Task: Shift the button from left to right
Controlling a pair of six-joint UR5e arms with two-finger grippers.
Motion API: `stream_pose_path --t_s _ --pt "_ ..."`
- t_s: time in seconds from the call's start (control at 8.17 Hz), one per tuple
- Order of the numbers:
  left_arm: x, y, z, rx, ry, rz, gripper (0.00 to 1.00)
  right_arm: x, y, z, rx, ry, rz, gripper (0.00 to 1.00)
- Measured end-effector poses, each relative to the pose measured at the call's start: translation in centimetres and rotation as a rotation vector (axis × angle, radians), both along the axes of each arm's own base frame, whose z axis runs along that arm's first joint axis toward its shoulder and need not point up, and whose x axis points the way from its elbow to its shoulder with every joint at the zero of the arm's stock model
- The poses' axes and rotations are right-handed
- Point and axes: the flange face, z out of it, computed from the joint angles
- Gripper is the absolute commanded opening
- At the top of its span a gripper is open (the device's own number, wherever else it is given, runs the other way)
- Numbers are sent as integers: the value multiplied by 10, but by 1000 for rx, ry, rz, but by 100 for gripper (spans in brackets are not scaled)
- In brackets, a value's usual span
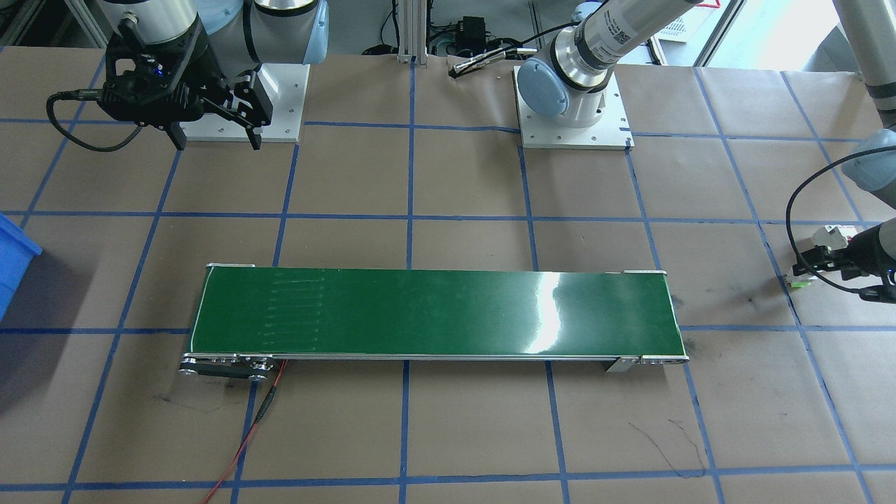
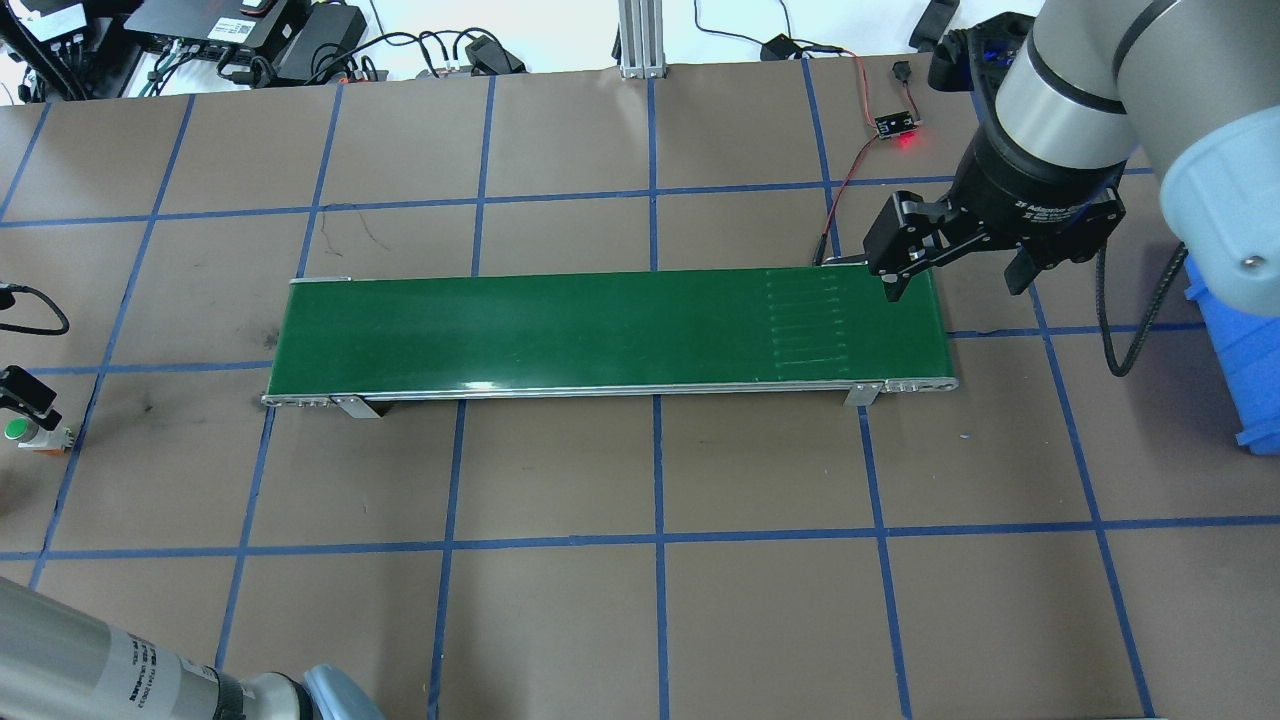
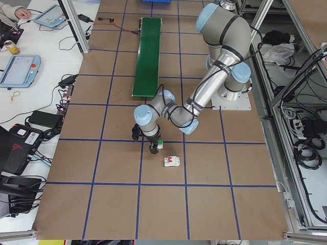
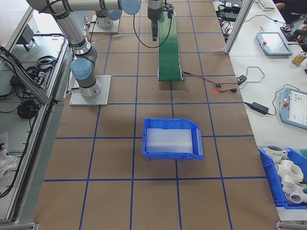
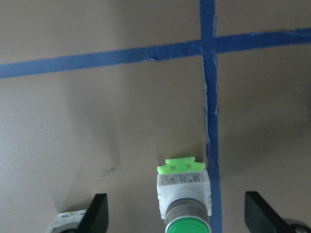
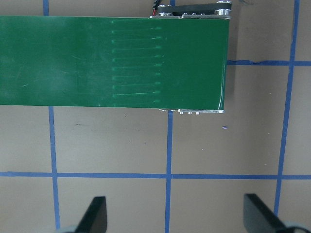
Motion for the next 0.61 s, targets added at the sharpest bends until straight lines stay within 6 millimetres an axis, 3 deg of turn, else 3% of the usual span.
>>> stream_pose_path --t_s 0.24,0.61 --pt "-9 8 -18 29 30 1 100 0 0 0 -1 -3 0 100" --pt "-13 13 -26 45 44 -11 100 1 0 0 -1 -6 2 100"
